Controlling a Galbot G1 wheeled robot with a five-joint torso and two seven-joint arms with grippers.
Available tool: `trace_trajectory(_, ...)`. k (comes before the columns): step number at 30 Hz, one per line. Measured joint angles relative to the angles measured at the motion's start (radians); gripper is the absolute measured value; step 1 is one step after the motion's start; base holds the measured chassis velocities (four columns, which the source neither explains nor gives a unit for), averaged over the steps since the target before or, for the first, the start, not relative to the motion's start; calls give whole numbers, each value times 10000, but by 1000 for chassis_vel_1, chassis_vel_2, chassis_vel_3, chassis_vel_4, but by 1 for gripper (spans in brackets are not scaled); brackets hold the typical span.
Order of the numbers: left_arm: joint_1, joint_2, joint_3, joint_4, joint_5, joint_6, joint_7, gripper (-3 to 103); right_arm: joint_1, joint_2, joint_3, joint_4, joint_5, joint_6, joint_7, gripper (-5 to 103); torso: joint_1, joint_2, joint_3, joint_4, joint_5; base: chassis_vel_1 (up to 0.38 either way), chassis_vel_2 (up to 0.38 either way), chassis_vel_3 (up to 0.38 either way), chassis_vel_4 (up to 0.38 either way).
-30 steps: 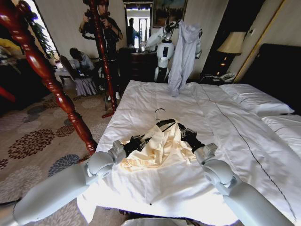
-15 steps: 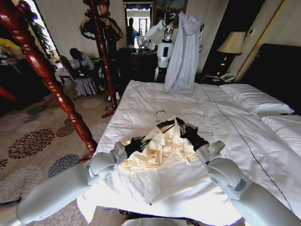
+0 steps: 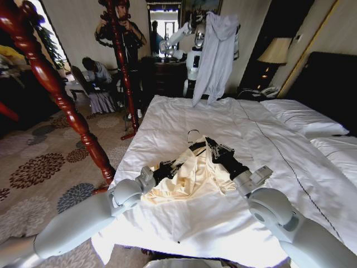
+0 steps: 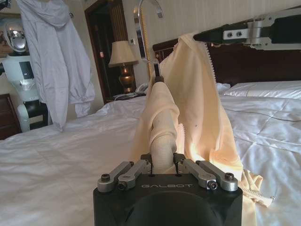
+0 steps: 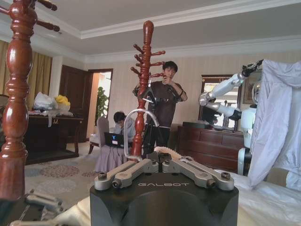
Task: Pick up the clothes from the bed and hang them on the clothes hanger.
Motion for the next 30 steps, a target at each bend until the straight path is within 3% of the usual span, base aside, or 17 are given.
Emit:
trace_trajectory(9, -30, -241, 0, 81, 3, -68, -150, 18, 7, 70, -287, -91, -264, -145, -164, 0, 0, 0, 0, 0, 0, 0, 0, 0, 0)
trace_trajectory(18, -16, -277, -2, 180, 95, -211, -191, 18, -179, -27, -148, 138, 210, -180, -353, -2, 0, 0, 0, 1, -1, 0, 0, 0, 0)
trace_trajectory(20, -16, -282, -28, 186, 95, -214, -211, 18, -290, -68, -85, 247, 335, -179, -440, 8, -1, 0, 0, 0, -1, 0, 0, 0, 0)
trace_trajectory(22, -16, -282, -39, 190, 94, -215, -213, 18, -326, -81, -58, 284, 379, -179, -462, 8, -1, 0, 0, 0, -1, 0, 0, 0, 0)
trace_trajectory(24, -12, -270, -77, 208, 89, -225, -214, 18, -447, -142, 33, 436, 502, -163, -591, 25, 0, 0, 0, 1, -1, 0, 0, 0, 0)
trace_trajectory(30, 24, -269, -101, 199, 88, -233, -249, 18, -597, -80, 141, 571, 574, -118, -623, 41, -1, 0, 0, 1, -2, 0, 0, 0, 0)
